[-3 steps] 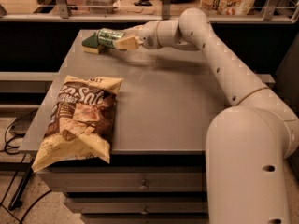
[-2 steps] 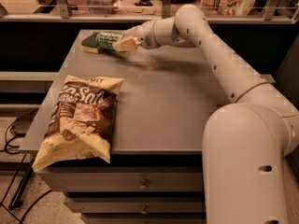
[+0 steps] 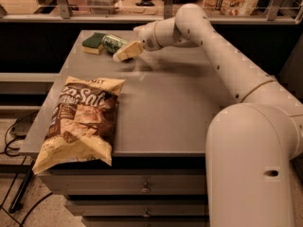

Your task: Move green can near sponge

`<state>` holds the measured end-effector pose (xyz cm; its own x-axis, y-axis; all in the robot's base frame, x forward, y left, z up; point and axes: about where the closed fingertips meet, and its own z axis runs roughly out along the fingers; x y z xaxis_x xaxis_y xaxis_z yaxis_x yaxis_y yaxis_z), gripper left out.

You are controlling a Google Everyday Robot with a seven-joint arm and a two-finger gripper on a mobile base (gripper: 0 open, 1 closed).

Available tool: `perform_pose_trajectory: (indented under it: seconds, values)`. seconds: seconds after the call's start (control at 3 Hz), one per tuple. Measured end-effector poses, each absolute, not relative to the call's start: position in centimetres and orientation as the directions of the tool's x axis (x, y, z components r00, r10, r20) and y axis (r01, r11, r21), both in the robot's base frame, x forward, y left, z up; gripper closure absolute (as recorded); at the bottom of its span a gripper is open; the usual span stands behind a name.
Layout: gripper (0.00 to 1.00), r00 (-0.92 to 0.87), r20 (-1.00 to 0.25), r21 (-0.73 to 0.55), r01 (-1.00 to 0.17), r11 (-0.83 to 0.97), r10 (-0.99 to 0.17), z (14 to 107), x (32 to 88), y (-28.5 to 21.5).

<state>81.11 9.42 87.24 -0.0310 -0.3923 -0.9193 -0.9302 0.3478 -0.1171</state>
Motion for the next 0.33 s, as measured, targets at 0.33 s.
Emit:
perform_pose_trajectory:
  seconds: [0.33]
  values:
    - [0.00,-0.031,-0.919,-0.117,-0.930,0.348,-0.392,87.23,81.11,9.44]
